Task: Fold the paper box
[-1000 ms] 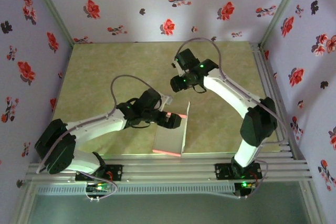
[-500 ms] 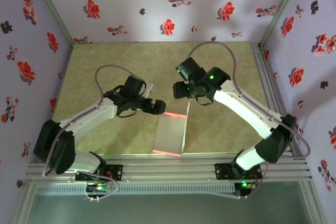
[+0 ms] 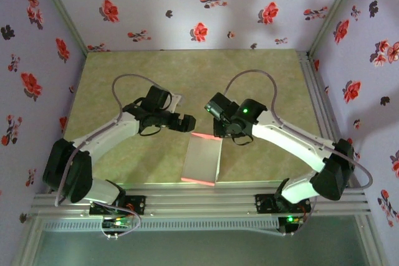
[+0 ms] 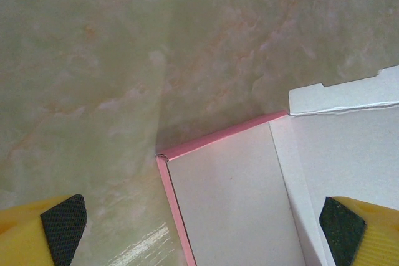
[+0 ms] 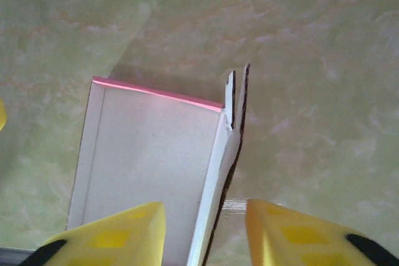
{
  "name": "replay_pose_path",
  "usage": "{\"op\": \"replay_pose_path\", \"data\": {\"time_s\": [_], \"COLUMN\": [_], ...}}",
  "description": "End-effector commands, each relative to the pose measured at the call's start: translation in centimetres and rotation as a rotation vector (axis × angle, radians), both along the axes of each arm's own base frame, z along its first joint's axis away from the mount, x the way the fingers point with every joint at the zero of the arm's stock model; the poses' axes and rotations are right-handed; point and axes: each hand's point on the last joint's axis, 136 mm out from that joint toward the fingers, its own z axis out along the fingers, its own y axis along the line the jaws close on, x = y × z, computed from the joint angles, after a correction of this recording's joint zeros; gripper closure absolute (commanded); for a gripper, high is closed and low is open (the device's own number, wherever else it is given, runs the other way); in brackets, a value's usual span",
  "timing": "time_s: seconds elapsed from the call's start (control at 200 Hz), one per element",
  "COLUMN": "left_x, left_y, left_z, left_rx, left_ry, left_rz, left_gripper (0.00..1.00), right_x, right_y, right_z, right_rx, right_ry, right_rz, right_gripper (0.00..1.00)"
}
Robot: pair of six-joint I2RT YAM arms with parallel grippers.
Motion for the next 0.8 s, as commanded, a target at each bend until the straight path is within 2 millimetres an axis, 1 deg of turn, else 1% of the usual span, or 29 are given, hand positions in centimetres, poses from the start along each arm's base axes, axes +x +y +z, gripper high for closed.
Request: {"op": "replay_pose_path", "data": {"time_s": [0.0, 0.115, 0.265, 0.35, 0.445, 0.55, 0.66, 0.74, 0.795], "left_x": [0.9, 1.0, 0.6, 0.1, -0.4, -0.9, -1.1, -1.3, -1.7], "left_y": [-0.1, 0.8, 2.1, 2.6, 2.5, 2.4, 2.4, 2.5, 2.1], "left_z": [1.0, 1.2, 1.6, 1.6, 1.5, 0.4, -1.3, -2.6, -3.4], "left_rx": [-0.019, -0.013, 0.011, 0.040, 0.038, 0.051, 0.093, 0.135, 0.149], "left_ry": [-0.024, -0.008, 0.008, 0.013, 0.027, 0.052, 0.087, 0.107, 0.125], "left_rz": [-0.013, 0.000, -0.021, -0.049, -0.080, -0.113, -0.129, -0.134, -0.151], "left_gripper": [0.00, 0.01, 0.02, 0.03, 0.04, 0.09, 0.16, 0.24, 0.25], "right_x": [0.5, 1.0, 2.1, 2.9, 3.5, 4.1, 4.5, 4.6, 4.6], "right_y": [1.5, 2.1, 3.2, 3.4, 4.1, 5.1, 5.9, 6.4, 6.7], "right_z": [0.5, 0.0, 0.3, 0.2, 0.2, 0.3, -0.2, 0.0, 0.1], "right_rx": [0.071, 0.029, -0.056, -0.130, -0.171, -0.178, -0.153, -0.138, -0.119], "right_ry": [-0.024, -0.024, -0.055, -0.054, -0.063, -0.053, -0.041, -0.046, -0.049], "right_rz": [0.000, 0.056, 0.257, 0.386, 0.535, 0.644, 0.729, 0.784, 0.813], "right_gripper": [0.69, 0.78, 0.90, 0.93, 0.96, 0.97, 0.98, 0.96, 0.95]}}
